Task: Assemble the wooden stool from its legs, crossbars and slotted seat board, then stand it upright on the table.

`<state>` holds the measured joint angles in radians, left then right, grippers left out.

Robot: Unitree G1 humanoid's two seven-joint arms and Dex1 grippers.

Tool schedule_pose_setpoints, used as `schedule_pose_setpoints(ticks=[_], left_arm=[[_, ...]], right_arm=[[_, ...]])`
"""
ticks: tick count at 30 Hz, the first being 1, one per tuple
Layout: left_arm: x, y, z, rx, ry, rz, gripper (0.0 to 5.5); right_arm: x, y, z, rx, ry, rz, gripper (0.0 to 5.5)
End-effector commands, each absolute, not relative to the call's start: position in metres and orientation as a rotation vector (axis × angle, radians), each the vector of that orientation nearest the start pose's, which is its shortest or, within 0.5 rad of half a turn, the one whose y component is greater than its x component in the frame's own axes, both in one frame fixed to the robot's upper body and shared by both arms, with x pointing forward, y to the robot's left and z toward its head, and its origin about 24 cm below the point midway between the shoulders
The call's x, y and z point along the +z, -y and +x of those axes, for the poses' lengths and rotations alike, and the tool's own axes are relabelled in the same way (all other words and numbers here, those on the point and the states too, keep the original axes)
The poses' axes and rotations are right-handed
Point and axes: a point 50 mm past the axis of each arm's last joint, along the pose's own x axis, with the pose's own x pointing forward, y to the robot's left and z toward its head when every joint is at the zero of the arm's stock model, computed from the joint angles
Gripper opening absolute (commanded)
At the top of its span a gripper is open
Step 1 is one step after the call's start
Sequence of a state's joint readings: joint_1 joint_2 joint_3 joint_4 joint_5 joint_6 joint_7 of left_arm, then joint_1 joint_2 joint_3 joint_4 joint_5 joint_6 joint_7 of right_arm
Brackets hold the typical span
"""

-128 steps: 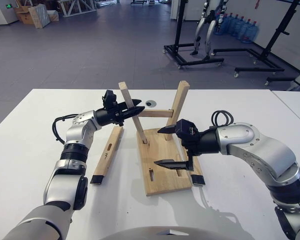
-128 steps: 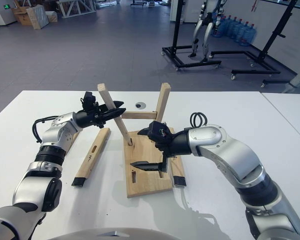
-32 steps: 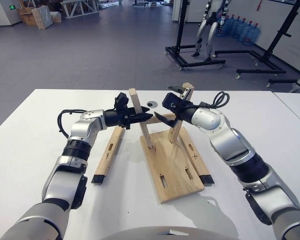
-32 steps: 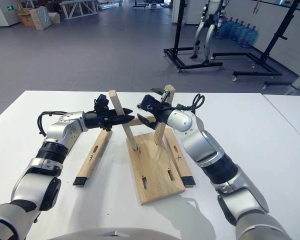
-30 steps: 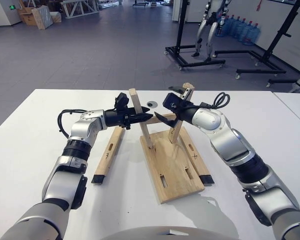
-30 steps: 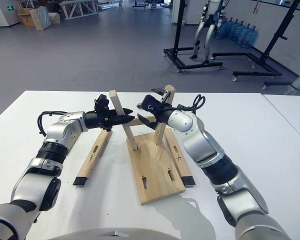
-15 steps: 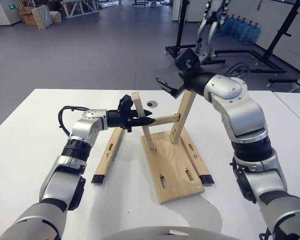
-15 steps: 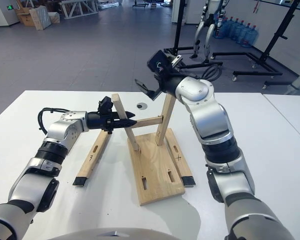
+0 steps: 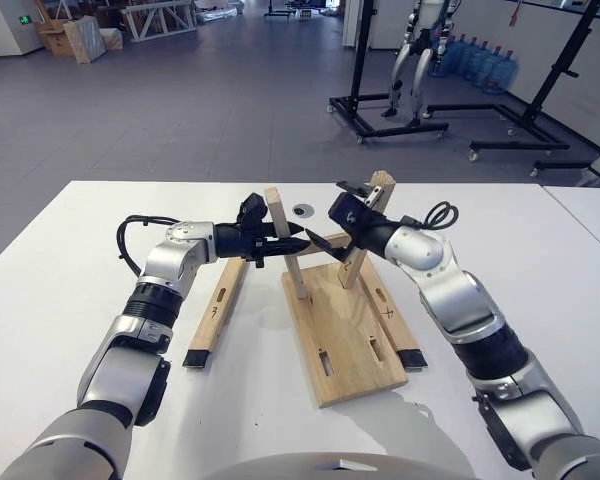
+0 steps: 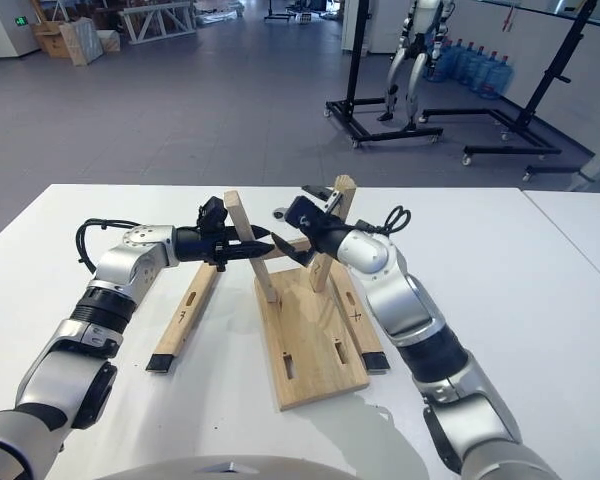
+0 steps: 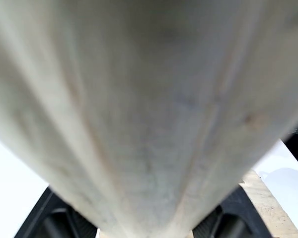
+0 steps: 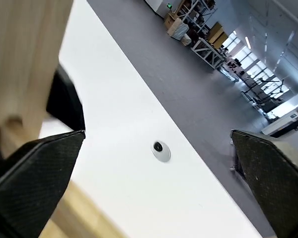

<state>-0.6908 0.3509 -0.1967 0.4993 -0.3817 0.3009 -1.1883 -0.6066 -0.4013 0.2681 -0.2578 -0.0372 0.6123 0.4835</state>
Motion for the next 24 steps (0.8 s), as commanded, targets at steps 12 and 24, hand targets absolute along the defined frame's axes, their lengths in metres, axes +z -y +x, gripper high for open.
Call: schedule_pose_setpoints(ticks=[12,24], left_arm=[[0.063,-0.123,0.319,-1.292,-0.431,0.031,2.02],[0.073,-0.122,0.322,-1.288,-0.372,-0.048,2.55]], right_arm=[[0.110,0.122,0.296,0.685,-0.097,-0.814,5.40],[0.236,0.111,0.313,0.599,0.202,-0.526,5.40]])
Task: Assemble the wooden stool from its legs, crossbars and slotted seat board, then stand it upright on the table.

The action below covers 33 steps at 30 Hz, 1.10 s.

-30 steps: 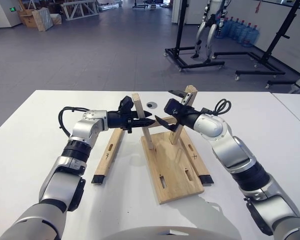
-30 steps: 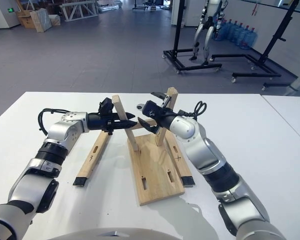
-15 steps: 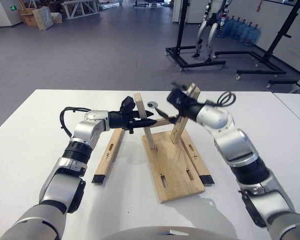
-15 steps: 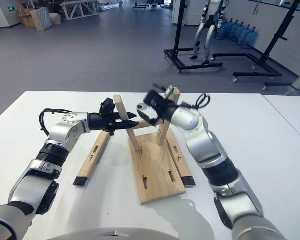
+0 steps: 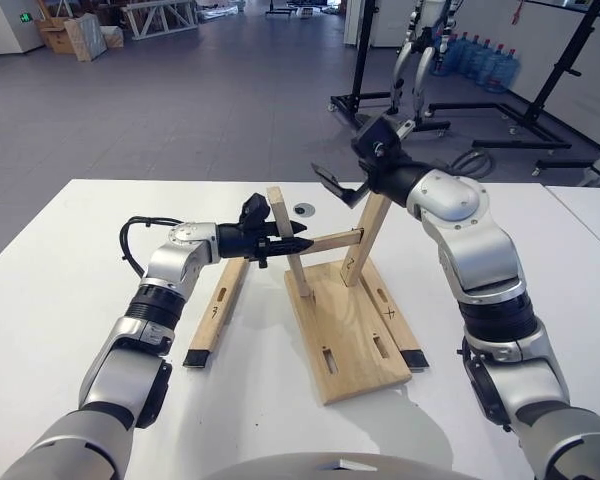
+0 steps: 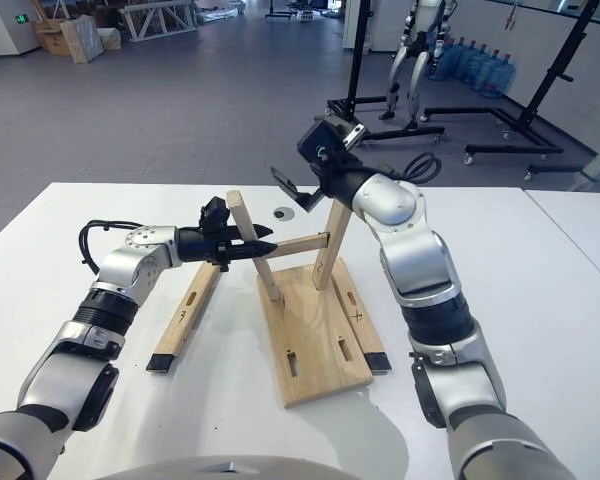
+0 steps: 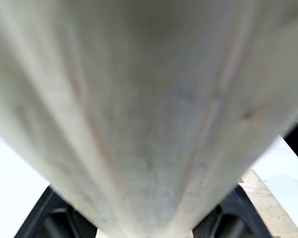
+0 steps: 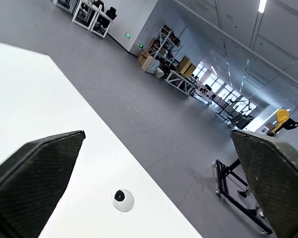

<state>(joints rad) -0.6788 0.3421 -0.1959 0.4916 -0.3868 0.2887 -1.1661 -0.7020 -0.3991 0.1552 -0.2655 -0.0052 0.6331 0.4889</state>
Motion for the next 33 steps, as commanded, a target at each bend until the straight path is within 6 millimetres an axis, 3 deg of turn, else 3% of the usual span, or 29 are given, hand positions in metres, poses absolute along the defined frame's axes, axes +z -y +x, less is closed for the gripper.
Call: schedule_pose_setpoints(ticks=[1,8,11,15,18,23,25,27,30,33], left_arm=[[0.074,-0.122,0.322,-1.288,-0.369,-0.055,2.68],[0.083,-0.128,0.321,-1.276,-0.351,-0.033,3.67],[0.080,-0.147,0.305,-1.274,-0.424,0.017,4.16],[0.081,-0.170,0.288,-1.183,-0.478,0.067,4.41],[0.096,-0.208,0.282,-0.887,-0.456,0.117,4.41],[0.129,-0.275,0.258,-0.143,-0.404,0.148,4.41],[0.121,-0.274,0.256,-0.043,-0.435,0.142,4.41],[0.098,-0.271,0.261,0.002,-0.509,0.151,4.41],[0.073,-0.266,0.269,-0.026,-0.567,0.128,4.41],[0.047,-0.273,0.263,-0.036,-0.617,0.130,4.41]], right_arm=[[0.235,0.110,0.313,0.600,0.197,-0.524,5.40],[0.228,0.111,0.314,0.600,0.166,-0.488,5.40],[0.226,0.112,0.313,0.611,0.146,-0.457,5.40],[0.220,0.114,0.311,0.610,0.120,-0.425,5.40],[0.220,0.121,0.313,0.576,0.114,-0.417,5.40],[0.239,0.140,0.316,0.466,0.153,-0.352,5.40],[0.247,0.142,0.314,0.438,0.177,-0.317,5.40],[0.251,0.138,0.314,0.441,0.190,-0.296,5.40],[0.251,0.132,0.314,0.454,0.192,-0.296,5.40],[0.251,0.130,0.313,0.466,0.194,-0.291,5.40]])
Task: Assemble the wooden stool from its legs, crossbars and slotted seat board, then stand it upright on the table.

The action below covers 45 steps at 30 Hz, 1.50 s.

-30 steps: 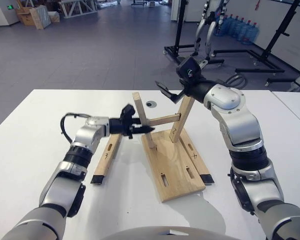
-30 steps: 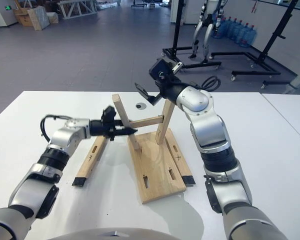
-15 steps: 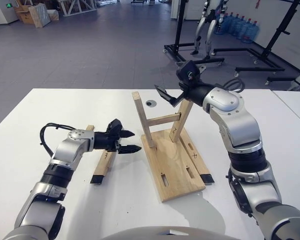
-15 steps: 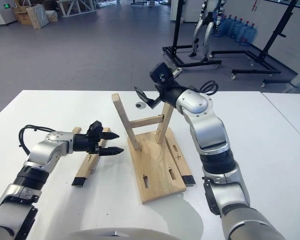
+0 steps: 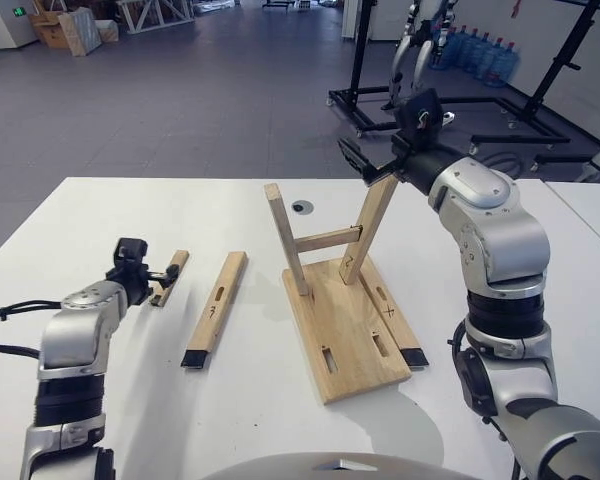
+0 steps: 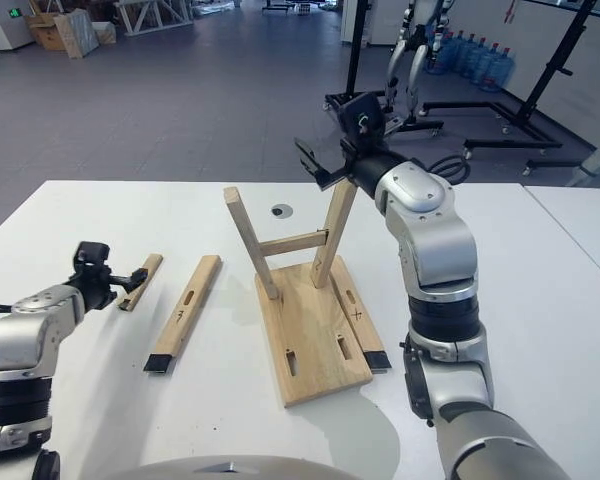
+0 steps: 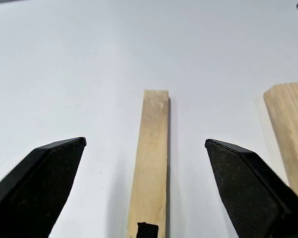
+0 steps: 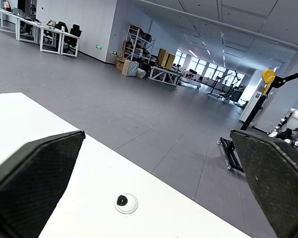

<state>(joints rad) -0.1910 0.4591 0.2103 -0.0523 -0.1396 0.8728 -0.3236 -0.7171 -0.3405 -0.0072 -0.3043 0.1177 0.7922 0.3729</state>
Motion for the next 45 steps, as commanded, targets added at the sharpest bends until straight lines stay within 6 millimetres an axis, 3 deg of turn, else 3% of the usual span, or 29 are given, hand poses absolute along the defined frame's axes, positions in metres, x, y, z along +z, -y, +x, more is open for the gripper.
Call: schedule_pose_setpoints(ticks=[1,6,12,23,25,28,35,38,41,43,45], left_arm=[[0.039,-0.276,0.260,-0.049,-0.634,0.122,4.41],[0.018,-0.277,0.246,-0.099,-0.684,0.136,4.41],[0.015,-0.272,0.245,-0.128,-0.695,0.132,3.39],[0.007,-0.290,0.244,-0.042,-0.726,0.101,1.72],[0.010,-0.287,0.247,-0.053,-0.712,0.110,1.37],[0.022,-0.283,0.256,-0.064,-0.658,0.123,1.27],[0.076,-0.272,0.280,-0.111,-0.461,0.164,1.27],[0.138,-0.259,0.298,-0.151,-0.261,0.212,1.27],[0.215,-0.230,0.308,-0.268,-0.008,0.245,1.27],[0.259,-0.201,0.301,-0.409,0.145,0.195,1.27],[0.282,-0.180,0.292,-0.526,0.235,0.159,1.27]], right_arm=[[0.252,0.129,0.312,0.467,0.194,-0.291,5.40],[0.253,0.129,0.312,0.470,0.192,-0.293,5.40],[0.254,0.126,0.312,0.474,0.198,-0.287,5.40],[0.251,0.124,0.313,0.485,0.187,-0.280,5.40],[0.251,0.124,0.314,0.485,0.185,-0.278,5.40],[0.250,0.124,0.315,0.485,0.183,-0.276,5.40],[0.251,0.125,0.317,0.481,0.188,-0.269,5.40],[0.257,0.131,0.319,0.463,0.202,-0.256,5.40],[0.271,0.145,0.325,0.420,0.219,-0.155,5.40],[0.283,0.150,0.325,0.472,0.196,0.078,5.40],[0.290,0.144,0.325,0.583,0.138,0.341,5.40]])
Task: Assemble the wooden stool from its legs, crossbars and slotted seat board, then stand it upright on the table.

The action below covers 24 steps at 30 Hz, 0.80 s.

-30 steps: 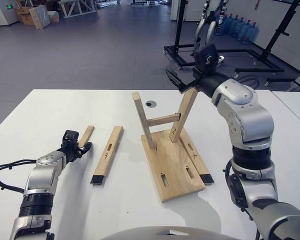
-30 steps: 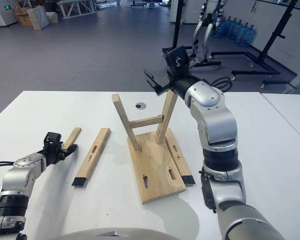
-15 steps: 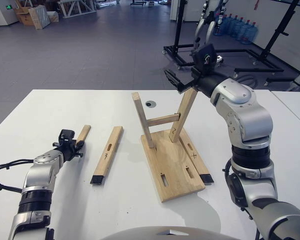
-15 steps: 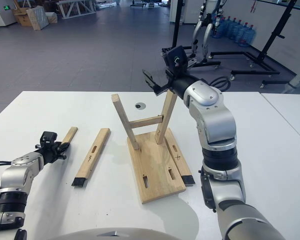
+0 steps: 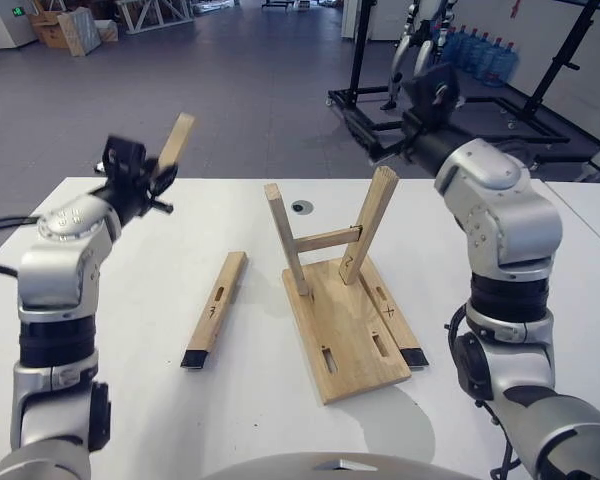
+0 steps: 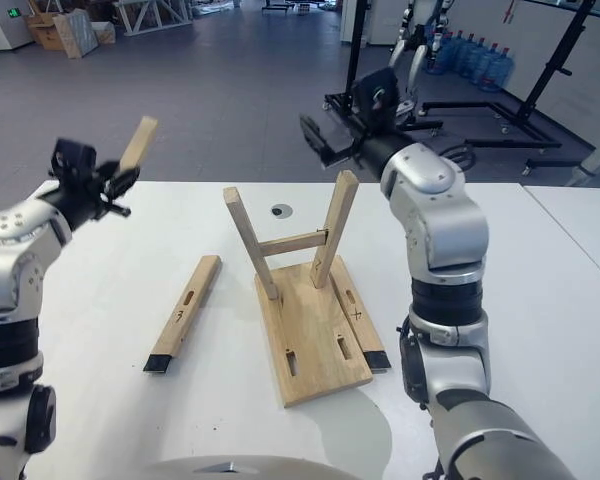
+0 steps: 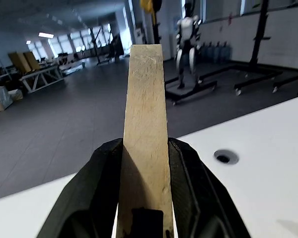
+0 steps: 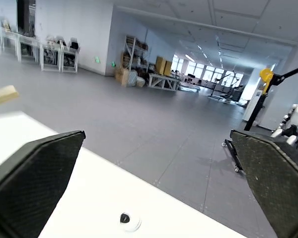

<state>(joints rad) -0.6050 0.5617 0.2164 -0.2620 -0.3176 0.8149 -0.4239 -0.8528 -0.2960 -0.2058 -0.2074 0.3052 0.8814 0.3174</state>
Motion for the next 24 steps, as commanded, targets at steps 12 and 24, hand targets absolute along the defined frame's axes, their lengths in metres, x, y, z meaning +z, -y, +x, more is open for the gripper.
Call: schedule_pose_setpoints(ticks=[12,24], left_arm=[[0.279,-0.153,0.287,-0.656,0.253,0.189,1.27],[0.274,-0.135,0.289,-0.705,0.235,0.163,1.27]], right_arm=[[0.295,0.076,0.317,1.008,-0.176,1.211,5.40],[0.293,0.047,0.314,0.972,-0.247,1.126,5.40]])
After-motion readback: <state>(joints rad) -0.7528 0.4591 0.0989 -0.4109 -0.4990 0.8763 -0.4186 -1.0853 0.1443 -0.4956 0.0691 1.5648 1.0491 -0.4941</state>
